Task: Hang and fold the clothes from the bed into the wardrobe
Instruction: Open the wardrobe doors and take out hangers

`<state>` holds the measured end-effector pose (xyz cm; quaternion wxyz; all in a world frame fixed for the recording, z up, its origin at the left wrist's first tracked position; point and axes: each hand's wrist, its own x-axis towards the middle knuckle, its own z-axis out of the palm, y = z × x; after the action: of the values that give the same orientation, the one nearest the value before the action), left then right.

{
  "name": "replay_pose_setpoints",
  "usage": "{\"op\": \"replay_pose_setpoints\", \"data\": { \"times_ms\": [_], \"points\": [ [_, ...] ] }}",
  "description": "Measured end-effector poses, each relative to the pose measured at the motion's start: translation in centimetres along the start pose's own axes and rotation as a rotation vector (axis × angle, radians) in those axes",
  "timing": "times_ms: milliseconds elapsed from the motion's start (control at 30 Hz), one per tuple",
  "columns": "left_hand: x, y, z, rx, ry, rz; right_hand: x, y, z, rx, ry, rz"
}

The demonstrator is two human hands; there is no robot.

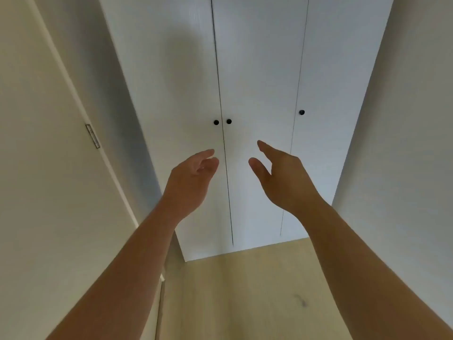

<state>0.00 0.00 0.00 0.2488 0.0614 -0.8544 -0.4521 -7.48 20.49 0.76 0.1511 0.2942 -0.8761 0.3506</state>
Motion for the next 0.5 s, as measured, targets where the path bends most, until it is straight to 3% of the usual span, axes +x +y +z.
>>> {"op": "replay_pose_setpoints", "data": {
  "times_ms": [233, 500],
  "points": [
    [7.8, -2.5, 3.9, -0.132, 0.051, -0.092, 8.7, 5.8, 3.4, 0.152, -0.059, 0.061],
    [19.1, -9.0, 6.5, -0.161, 0.063, -0.131, 19.5, 10.2, 9.6, 0.102, -0.113, 0.020]
  ]
}}
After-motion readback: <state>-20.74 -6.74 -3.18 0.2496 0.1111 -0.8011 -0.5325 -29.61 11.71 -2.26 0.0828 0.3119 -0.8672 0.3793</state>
